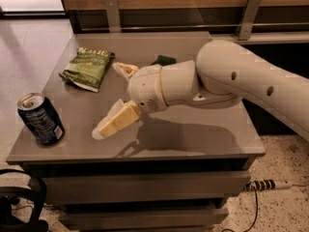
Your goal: Pick pepsi can
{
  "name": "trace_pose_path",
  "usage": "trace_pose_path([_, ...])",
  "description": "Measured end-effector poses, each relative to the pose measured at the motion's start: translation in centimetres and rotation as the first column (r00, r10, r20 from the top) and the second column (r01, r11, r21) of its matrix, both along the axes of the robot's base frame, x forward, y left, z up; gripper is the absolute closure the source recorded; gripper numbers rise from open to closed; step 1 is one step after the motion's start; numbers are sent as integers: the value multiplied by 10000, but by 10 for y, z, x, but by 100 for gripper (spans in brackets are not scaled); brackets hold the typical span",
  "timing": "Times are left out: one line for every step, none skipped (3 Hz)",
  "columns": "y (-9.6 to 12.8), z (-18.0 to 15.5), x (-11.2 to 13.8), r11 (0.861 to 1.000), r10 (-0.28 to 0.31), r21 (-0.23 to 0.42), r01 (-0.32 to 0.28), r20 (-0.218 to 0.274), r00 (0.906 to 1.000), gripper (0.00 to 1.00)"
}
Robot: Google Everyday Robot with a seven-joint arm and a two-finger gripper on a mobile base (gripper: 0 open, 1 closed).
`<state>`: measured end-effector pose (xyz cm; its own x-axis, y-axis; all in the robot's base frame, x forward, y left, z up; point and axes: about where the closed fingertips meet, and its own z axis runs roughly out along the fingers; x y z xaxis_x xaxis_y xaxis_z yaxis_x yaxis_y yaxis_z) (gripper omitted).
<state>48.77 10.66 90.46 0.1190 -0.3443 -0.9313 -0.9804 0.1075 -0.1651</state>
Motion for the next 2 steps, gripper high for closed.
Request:
trace_pose_path([34, -6, -5, 9967, 581, 572, -570, -181, 9981, 0])
trace_pose_path([62, -17, -4, 9875, 1058, 1211, -1012, -319, 9939, 0])
